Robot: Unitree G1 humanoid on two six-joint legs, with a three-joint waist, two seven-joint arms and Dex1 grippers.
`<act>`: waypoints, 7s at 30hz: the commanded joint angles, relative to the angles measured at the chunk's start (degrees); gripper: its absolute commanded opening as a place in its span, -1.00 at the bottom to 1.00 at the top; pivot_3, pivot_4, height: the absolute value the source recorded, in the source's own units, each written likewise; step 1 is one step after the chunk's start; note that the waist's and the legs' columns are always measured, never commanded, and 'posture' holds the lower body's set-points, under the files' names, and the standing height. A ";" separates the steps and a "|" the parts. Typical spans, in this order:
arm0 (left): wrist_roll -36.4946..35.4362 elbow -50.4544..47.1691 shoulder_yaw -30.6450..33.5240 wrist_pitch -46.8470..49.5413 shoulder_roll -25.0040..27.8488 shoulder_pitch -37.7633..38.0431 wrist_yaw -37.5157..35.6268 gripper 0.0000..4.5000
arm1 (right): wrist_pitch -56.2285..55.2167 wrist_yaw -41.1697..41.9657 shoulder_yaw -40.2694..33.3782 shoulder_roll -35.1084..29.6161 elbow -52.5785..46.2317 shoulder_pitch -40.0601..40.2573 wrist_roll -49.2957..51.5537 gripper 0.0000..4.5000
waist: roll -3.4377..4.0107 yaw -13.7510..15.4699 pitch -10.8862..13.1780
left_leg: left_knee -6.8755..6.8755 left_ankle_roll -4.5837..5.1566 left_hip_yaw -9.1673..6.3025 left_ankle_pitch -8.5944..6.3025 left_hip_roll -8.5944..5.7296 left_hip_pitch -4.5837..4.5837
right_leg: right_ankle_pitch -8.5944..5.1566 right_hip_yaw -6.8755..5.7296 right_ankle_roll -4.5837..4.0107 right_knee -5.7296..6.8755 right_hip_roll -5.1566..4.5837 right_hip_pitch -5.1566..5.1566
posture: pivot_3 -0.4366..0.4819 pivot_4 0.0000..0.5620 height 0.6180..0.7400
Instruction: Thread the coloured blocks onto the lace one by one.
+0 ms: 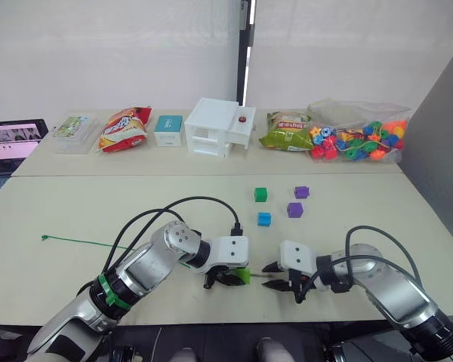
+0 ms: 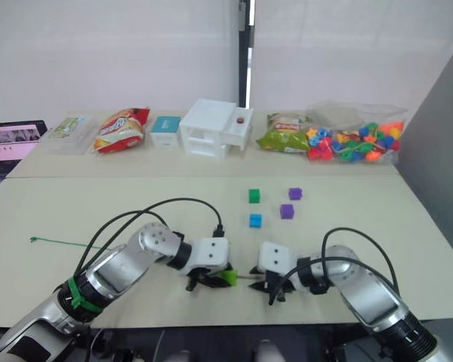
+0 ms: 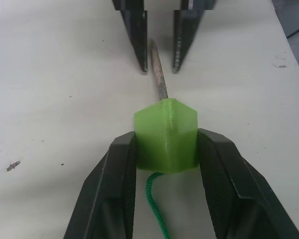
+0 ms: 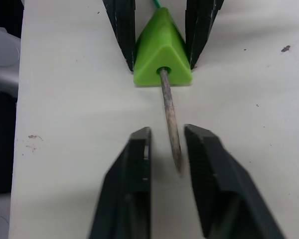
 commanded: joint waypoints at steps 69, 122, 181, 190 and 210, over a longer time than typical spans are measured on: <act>-6.59 -3.78 13.39 -8.51 3.63 11.46 4.79 1.00 | 13.92 -1.89 6.72 6.15 -8.39 -10.68 -3.26 -1.00 | -0.02 -0.37 0.07 | -0.04 0.00 0.00 0.00 0.04 -0.20 | -0.02 -0.05 -0.07 0.14 0.00 -0.36 | -0.05 -0.47 1.00; -6.75 -1.89 13.28 -7.39 3.94 9.23 1.08 -1.00 | 26.88 -18.11 -14.89 12.37 -22.85 6.22 4.64 0.97 | -0.02 0.06 0.07 | -0.06 0.00 -0.03 0.00 0.01 -0.21 | -0.02 -0.04 -0.06 0.11 -0.02 -0.33 | -0.05 -0.47 1.00; -8.21 -3.61 14.46 -6.49 6.57 10.64 0.71 -1.00 | 4.65 -54.53 -2.53 39.00 -21.06 32.11 -8.28 -0.48 | 0.12 -0.41 0.03 | -0.24 -0.05 0.05 0.03 0.05 -0.15 | -0.05 0.02 -0.03 -0.11 0.00 -0.32 | -0.05 -0.47 1.00; -8.14 -3.30 14.82 -6.47 6.94 10.11 0.20 -1.00 | 6.76 -54.19 -2.00 39.91 -13.93 33.25 -7.77 -0.48 | 0.02 -0.36 -0.05 | -0.25 -0.06 0.02 0.04 0.09 -0.11 | -0.05 0.00 -0.04 -0.11 0.04 -0.27 | -0.05 -0.47 1.00; -8.03 -3.92 14.89 -6.35 6.32 10.62 1.68 -1.00 | 13.56 -5.31 -16.36 1.43 -19.21 5.25 22.38 0.99 | 0.03 -0.26 0.00 | -0.18 -0.05 -0.01 0.03 0.07 -0.12 | -0.05 -0.02 -0.04 -0.20 0.05 -0.15 | -0.05 -0.47 1.00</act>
